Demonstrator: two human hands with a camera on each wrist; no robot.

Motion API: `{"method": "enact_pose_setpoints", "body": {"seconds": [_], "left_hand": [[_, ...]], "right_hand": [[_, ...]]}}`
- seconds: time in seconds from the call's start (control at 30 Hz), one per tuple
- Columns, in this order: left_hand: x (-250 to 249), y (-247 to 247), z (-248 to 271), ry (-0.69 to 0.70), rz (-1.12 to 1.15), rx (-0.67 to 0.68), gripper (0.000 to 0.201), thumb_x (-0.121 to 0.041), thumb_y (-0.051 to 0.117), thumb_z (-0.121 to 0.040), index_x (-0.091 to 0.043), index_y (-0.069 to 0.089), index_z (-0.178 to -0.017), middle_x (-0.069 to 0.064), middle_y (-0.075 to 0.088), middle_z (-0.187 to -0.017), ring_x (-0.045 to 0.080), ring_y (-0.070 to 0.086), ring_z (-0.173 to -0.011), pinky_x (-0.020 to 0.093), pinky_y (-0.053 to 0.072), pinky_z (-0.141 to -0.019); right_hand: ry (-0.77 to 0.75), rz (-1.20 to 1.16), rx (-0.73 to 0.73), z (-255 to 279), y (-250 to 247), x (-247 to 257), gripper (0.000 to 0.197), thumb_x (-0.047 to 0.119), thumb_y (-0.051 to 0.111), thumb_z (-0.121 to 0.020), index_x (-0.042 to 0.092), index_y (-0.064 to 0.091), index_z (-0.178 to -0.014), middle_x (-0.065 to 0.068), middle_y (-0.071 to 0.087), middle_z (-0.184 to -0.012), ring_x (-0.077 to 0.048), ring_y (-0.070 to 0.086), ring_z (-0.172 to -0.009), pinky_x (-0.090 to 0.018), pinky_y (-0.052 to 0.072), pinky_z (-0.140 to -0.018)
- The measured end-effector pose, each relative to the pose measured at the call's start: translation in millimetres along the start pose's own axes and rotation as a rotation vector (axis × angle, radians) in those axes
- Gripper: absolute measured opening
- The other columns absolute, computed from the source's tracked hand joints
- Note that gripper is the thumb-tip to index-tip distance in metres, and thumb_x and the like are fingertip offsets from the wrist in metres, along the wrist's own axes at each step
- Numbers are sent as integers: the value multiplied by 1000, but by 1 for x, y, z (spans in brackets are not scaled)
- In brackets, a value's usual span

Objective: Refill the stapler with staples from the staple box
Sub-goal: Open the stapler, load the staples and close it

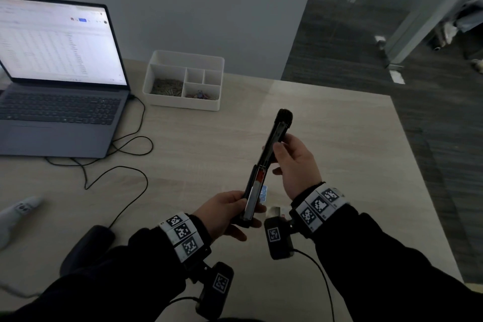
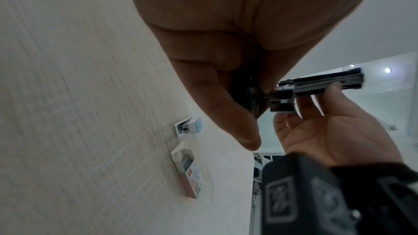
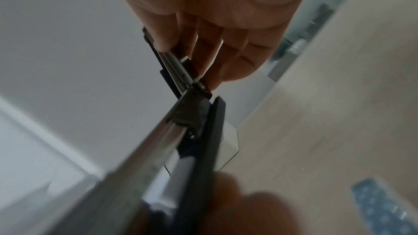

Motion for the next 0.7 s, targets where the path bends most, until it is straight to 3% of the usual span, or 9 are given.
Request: {"method": "enact_pose_setpoints", "body": {"seconds": [0.07,0.13,0.2,0.27,0.43,0.57,0.7], "left_hand": [[2,-3,-1,-13,40,-29,26,-14,39,-103,-13,62,-115,7,76,-109,21,73,-84,30,56,-53],[2,-6,-2,-22,78,-62,25,-17,42,-103,-11,62,-116,7,76,-106,22,74,-81,30,56,-52],[2,-9,-4,-28,94,-87,25,-20,45,-102,-10,63,-117,8,76,-107,23,74,-81,30,56,-53],[2,-11,-6,-24,90,-103,27,-22,46,-102,-10,63,-119,7,77,-106,23,74,-81,31,56,-53],[2,-13,-6,-15,126,-152,30,-25,41,-103,-14,64,-120,4,78,-104,25,75,-89,35,58,-61],[5,-12,-8,-73,195,-138,40,-44,43,-99,-17,66,-117,6,74,-113,28,73,-99,38,57,-68],[17,-19,-17,-68,57,-166,40,-28,66,-90,-13,56,-126,8,75,-109,26,72,-99,36,52,-72]], "right_hand": [[-117,105,75,6,2,1,19,20,57,-93,34,63,-105,12,73,-95,-7,68,-89,-32,56,-76],[-274,257,207,15,10,2,28,14,64,-90,35,64,-109,17,69,-109,-1,62,-102,-27,53,-85],[-465,442,311,25,18,-2,36,7,69,-84,28,65,-114,11,65,-124,-6,56,-115,-32,51,-95],[-575,537,327,32,22,-7,36,4,71,-80,23,68,-111,6,62,-129,-12,52,-120,-37,47,-100],[-542,517,285,34,21,-21,37,5,66,-83,25,66,-114,4,57,-137,-19,51,-126,-39,46,-102],[-503,527,322,36,28,-36,49,7,68,-80,23,61,-126,1,57,-135,-20,53,-125,-45,48,-101],[-491,487,324,40,29,-43,41,12,62,-82,24,65,-121,3,60,-129,-17,57,-117,-36,50,-98]]}}
Point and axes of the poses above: each hand's wrist, its own z-axis away from the middle knuckle, its own y-axis out of the palm, x = y × z, the point moved 6 cm from there along -z, towards the middle knuckle
